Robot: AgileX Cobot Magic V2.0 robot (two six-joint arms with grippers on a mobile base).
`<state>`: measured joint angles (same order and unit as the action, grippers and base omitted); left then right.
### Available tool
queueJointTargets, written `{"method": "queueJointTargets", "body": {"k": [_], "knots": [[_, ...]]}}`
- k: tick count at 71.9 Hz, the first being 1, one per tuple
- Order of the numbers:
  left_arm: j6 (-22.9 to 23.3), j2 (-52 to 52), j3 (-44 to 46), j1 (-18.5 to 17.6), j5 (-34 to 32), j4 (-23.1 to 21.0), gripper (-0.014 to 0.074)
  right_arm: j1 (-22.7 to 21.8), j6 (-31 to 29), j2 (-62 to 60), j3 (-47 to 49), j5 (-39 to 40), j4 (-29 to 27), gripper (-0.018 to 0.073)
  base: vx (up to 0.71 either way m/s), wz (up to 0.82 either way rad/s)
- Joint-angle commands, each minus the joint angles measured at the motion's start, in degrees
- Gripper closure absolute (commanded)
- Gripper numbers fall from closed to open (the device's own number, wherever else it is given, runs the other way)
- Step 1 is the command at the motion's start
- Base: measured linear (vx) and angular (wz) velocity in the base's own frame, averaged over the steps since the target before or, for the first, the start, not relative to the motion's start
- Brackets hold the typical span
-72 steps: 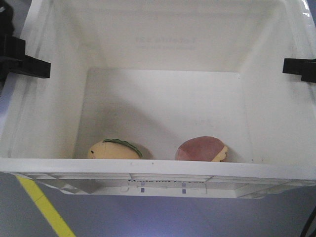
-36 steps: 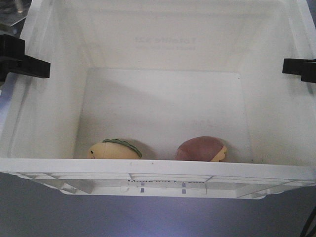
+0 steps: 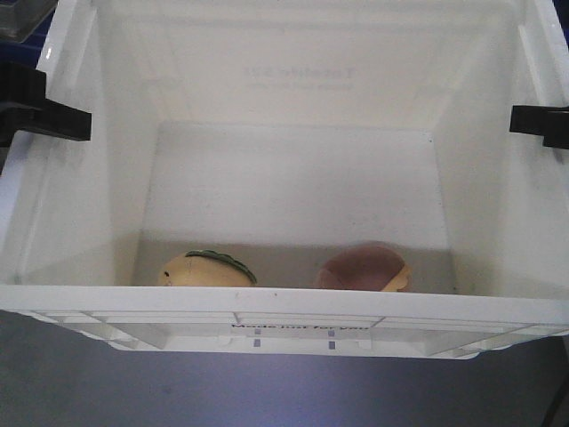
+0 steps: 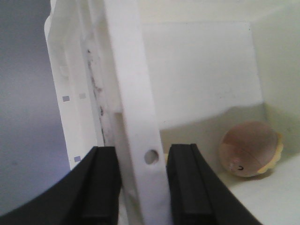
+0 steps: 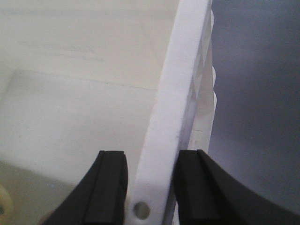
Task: Place moving items into box and shelve
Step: 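Keep holding the tote level with both grippers during driving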
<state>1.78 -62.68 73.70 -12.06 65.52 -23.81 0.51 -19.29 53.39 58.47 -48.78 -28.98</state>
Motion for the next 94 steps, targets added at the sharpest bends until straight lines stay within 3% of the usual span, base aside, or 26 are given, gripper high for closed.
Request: {"method": "queueJointTargets", "body": {"k": [1,40,94], "knots": [[-1.3,1.4,2.1,-0.1,-7.7,-5.3,0.0596,0.1,-1.5,-1.0,2.6,5.7,-5.0,0.0565,0.31,-0.57],[-1.3,1.4,2.1,-0.1,-7.7,-5.3,0.0596,0.1,-1.5,-1.0,2.6,4.2,-5.0,0.0565,0.34,-0.36],[-1.3,1.5,2.1,-0.1,-7.6,-5.3,0.0596,0.1,-1.5,-1.8,2.6,3.8,-5.0,0.0565,0.44,-0.06]]}}
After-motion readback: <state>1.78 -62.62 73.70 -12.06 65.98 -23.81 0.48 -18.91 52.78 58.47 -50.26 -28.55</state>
